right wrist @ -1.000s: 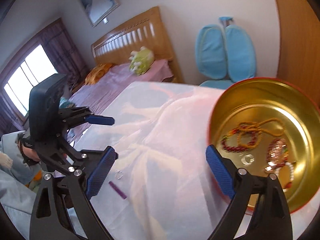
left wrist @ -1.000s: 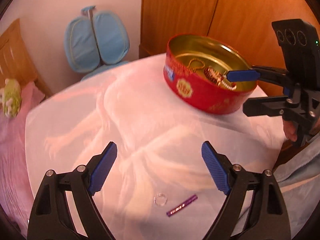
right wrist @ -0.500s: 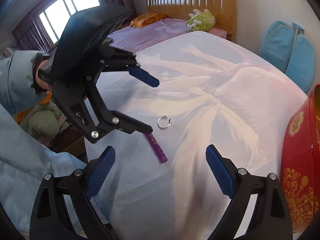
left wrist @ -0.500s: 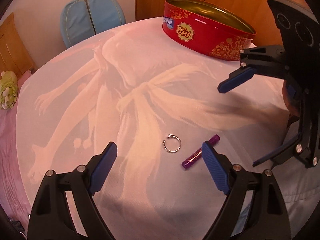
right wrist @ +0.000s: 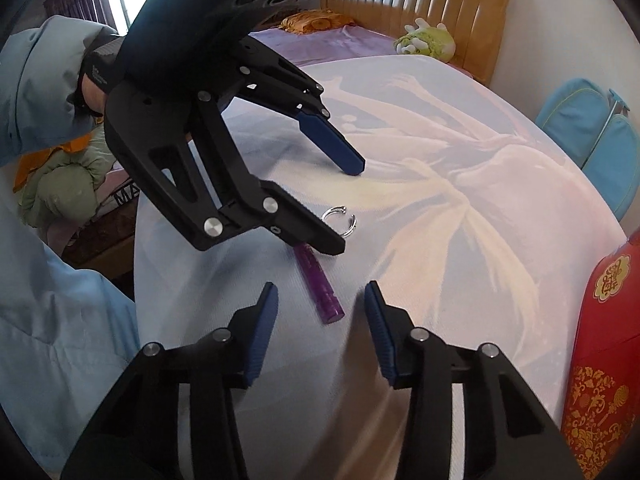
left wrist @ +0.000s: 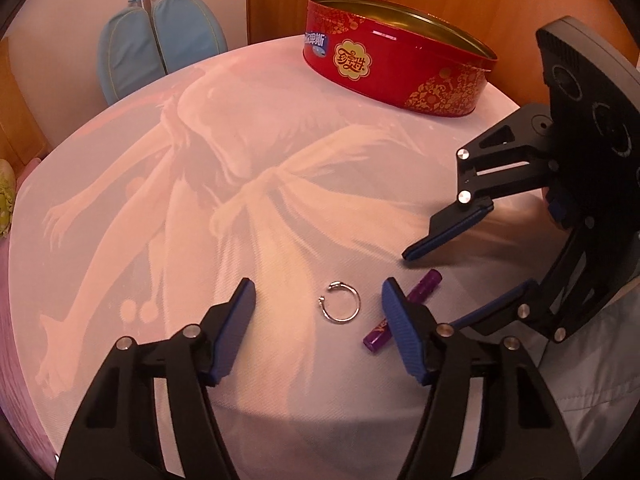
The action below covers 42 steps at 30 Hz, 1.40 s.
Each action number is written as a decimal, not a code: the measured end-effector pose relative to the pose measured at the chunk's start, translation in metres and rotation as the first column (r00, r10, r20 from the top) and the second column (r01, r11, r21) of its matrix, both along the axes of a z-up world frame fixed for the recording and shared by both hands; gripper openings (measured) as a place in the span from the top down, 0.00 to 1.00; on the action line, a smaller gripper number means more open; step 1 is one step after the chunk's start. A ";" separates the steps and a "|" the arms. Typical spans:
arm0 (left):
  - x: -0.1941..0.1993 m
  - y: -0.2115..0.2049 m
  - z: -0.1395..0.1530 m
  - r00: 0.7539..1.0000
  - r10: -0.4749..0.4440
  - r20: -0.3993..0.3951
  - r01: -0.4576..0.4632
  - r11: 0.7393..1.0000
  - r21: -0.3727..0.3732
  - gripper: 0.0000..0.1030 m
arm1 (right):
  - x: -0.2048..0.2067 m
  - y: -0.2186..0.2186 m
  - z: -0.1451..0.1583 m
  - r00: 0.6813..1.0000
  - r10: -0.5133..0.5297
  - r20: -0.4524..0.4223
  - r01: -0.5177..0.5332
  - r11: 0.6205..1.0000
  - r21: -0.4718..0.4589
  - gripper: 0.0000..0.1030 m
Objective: Organize jewelry
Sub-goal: 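Grasp the purple lipstick tube with the right tool while the left grasps the silver hoop earring, then carry the lipstick and hoop earring over the red tin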
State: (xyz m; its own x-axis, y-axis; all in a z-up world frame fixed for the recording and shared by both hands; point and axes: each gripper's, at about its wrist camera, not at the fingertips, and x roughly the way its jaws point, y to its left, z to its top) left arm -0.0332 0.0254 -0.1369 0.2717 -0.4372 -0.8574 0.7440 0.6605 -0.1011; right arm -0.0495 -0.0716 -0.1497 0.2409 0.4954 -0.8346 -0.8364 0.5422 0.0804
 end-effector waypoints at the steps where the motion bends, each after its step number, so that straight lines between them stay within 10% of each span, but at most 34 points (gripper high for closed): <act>1: 0.000 0.000 0.000 1.000 0.002 -0.003 -0.002 1.000 -0.004 0.37 | 0.000 0.000 0.000 1.000 -0.004 0.013 0.004 1.000 -0.007 0.72; 2: 0.000 0.001 0.000 1.000 0.003 -0.006 -0.003 1.000 -0.006 0.37 | 0.001 0.000 0.000 1.000 -0.004 0.003 0.004 1.000 -0.002 0.86; 16: -0.017 -0.005 0.000 1.000 0.030 0.010 -0.029 0.999 -0.038 0.48 | 0.011 -0.054 0.013 0.982 -0.185 -0.026 0.185 0.983 0.003 0.90; 19: -0.020 -0.007 -0.001 0.995 0.047 0.082 -0.049 0.998 0.024 0.80 | 0.015 -0.062 0.017 0.975 -0.223 -0.023 0.223 0.975 0.013 0.89; 28: -0.007 -0.003 0.019 0.987 0.151 0.055 -0.149 0.988 -0.038 0.79 | 0.022 -0.078 0.061 0.951 -0.309 0.035 0.302 0.945 0.129 0.90; 35: 0.026 -0.029 0.091 0.974 0.198 0.110 -0.173 0.964 -0.202 0.79 | 0.040 -0.131 0.114 0.852 -0.508 0.127 0.471 0.849 0.240 0.90; 42: 0.063 -0.086 0.149 0.971 0.148 0.186 -0.087 0.949 -0.304 0.79 | 0.051 -0.215 0.136 0.675 -0.733 0.085 0.671 0.658 0.342 0.89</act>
State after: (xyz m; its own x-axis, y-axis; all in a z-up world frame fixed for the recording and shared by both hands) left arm 0.0302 -0.0601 0.0123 0.4914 -0.6137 -0.6180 0.6877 0.7088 -0.1569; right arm 0.0012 -0.2870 -0.0134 0.7505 0.2947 -0.5915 -0.2257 0.9555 0.1898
